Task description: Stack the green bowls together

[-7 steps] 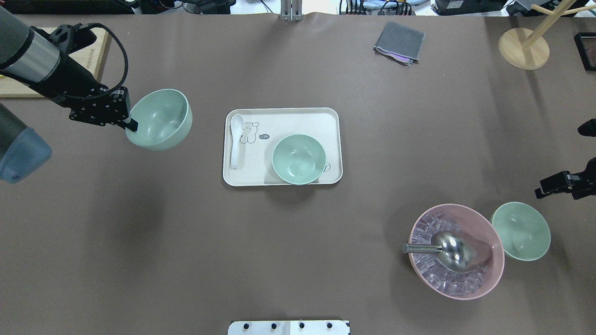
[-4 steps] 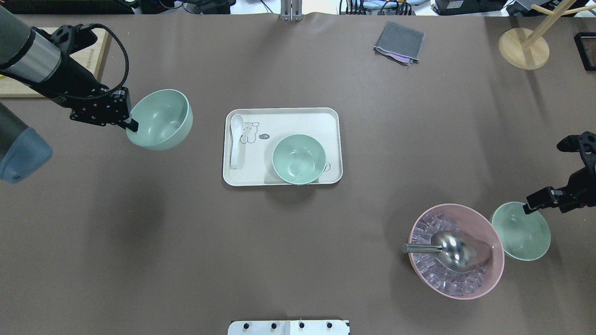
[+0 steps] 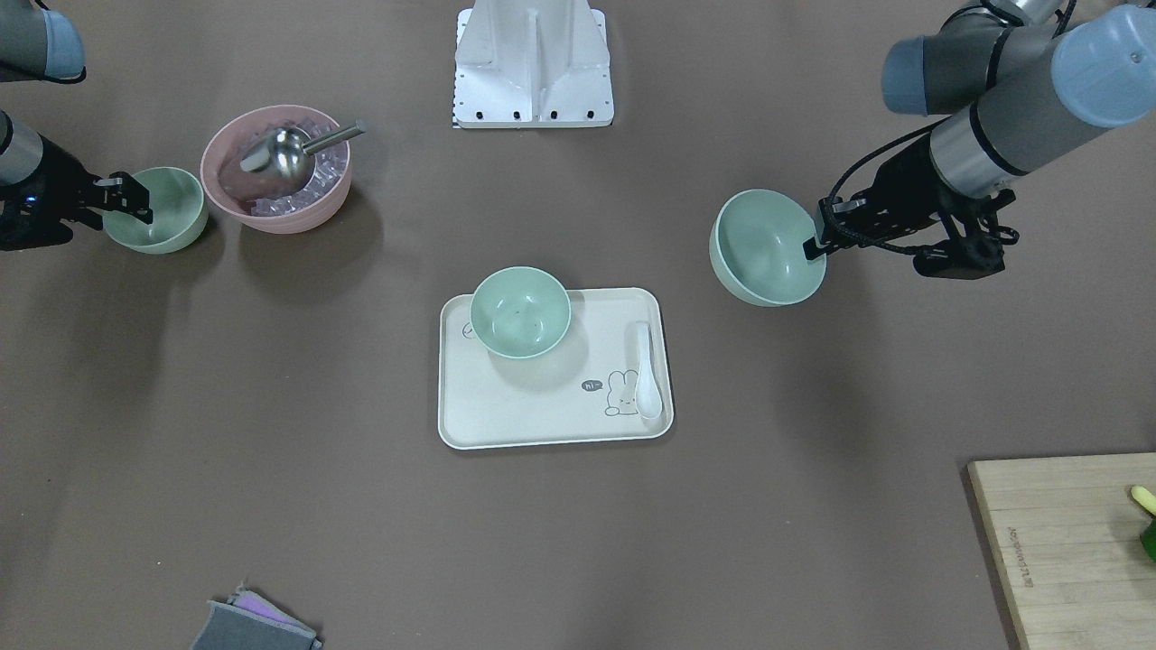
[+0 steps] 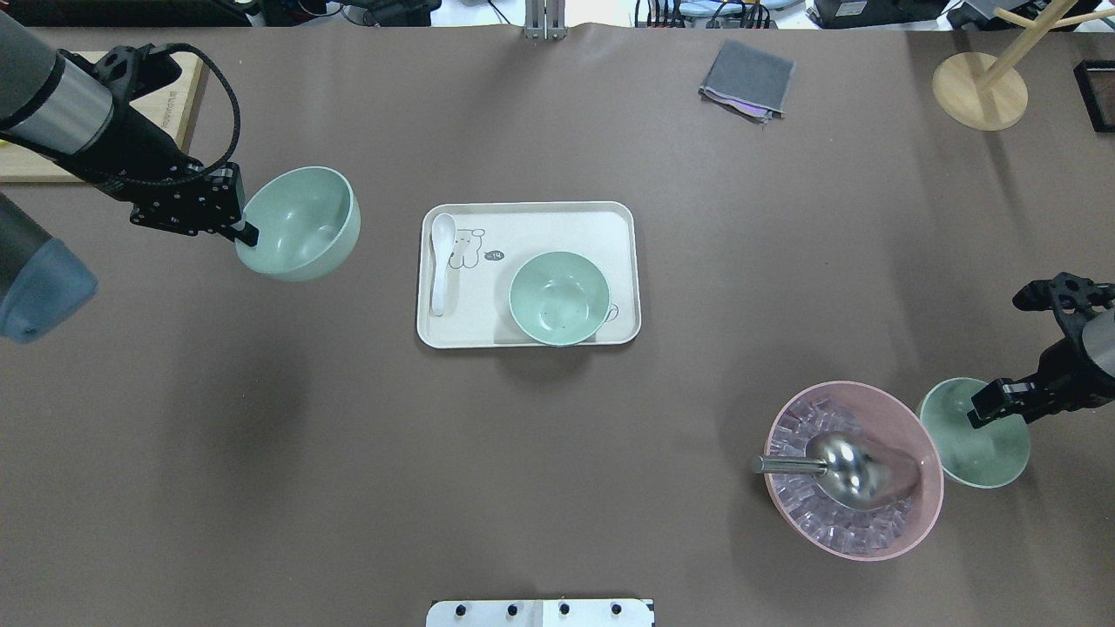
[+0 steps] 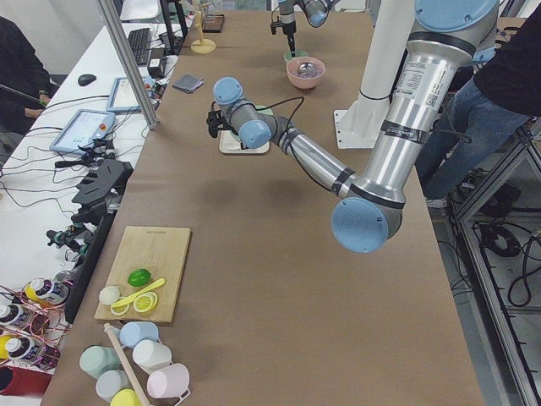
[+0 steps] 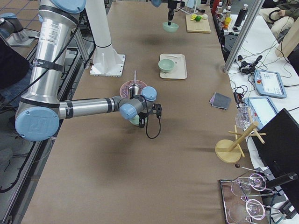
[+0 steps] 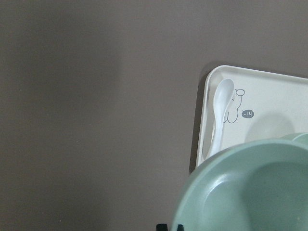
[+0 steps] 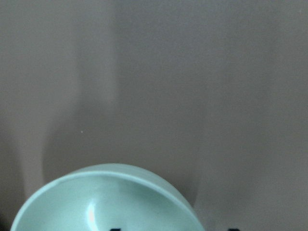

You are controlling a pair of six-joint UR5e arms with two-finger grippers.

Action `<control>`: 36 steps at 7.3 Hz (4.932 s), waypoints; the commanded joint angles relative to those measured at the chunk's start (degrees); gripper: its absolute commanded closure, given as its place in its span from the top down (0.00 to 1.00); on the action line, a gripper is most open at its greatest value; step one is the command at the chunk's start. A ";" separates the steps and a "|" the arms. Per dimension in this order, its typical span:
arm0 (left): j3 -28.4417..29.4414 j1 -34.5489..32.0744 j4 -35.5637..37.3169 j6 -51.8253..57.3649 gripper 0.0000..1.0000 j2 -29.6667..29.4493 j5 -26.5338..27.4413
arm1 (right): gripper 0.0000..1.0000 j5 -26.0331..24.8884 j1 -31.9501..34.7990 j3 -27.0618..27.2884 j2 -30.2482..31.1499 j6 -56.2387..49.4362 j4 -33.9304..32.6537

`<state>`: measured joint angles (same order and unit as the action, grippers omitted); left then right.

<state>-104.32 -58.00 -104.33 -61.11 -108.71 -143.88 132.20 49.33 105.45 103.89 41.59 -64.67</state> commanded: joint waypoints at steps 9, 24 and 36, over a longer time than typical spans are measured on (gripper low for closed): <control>3.59 8.90 0.09 -9.52 0.00 -10.01 8.57 | 0.00 6.46 20.07 -0.95 -1.39 -8.98 -1.16; 20.82 22.49 -12.48 -20.80 0.00 -23.39 22.76 | 0.00 9.39 22.39 -3.24 -7.12 -7.48 -0.81; 10.63 7.02 -13.53 -15.70 0.98 -12.58 8.26 | 0.00 8.03 3.11 -5.16 -37.93 30.00 -0.72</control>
<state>-93.29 -50.37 -117.86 -76.99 -121.73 -135.01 144.85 59.17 101.58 71.43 65.72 -65.30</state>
